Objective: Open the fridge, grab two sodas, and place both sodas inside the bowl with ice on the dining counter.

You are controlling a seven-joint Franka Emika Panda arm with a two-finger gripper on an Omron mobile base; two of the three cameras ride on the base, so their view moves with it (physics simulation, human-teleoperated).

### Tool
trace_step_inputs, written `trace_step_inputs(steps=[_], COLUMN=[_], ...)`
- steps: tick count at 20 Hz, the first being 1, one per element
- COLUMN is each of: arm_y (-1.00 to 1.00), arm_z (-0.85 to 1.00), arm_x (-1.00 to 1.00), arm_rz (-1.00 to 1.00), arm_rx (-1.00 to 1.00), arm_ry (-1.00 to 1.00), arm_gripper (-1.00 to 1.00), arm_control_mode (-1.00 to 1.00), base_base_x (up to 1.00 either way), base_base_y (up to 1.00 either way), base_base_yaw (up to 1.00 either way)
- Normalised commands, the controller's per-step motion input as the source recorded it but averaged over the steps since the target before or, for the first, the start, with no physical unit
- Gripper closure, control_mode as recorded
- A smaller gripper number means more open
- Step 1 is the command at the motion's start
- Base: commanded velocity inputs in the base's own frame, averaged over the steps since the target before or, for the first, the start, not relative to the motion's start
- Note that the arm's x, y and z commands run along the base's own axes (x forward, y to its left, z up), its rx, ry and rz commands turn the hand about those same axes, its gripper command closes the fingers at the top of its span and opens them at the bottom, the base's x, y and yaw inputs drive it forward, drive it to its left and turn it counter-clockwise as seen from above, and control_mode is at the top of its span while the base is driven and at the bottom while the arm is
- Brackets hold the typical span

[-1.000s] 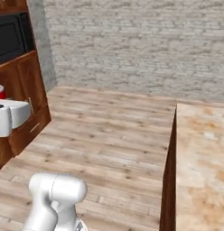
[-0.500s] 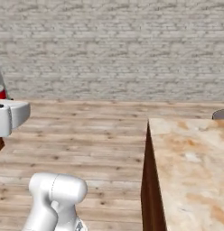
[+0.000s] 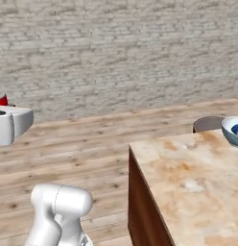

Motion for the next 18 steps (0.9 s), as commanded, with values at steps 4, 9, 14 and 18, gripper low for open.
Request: trace_step_inputs(steps=[4,9,14,18], arm_y=[0.00,0.00,0.00,0.00], arm_z=[0.00,0.00,0.00,0.00], arm_x=[0.00,0.00,0.00,0.00], arm_rz=[0.00,0.00,0.00,0.00], arm_rx=[0.00,0.00,0.00,0.00], arm_ry=[0.00,0.00,0.00,0.00], arm_gripper=[1.00,1.00,1.00,1.00], arm_control_mode=[1.00,1.00,1.00,1.00], base_base_x=[0.66,0.67,0.68,0.68], base_base_y=[0.49,0.54,0.61,0.63], base_base_yaw=[-0.54,-0.55,-0.52,-0.51])
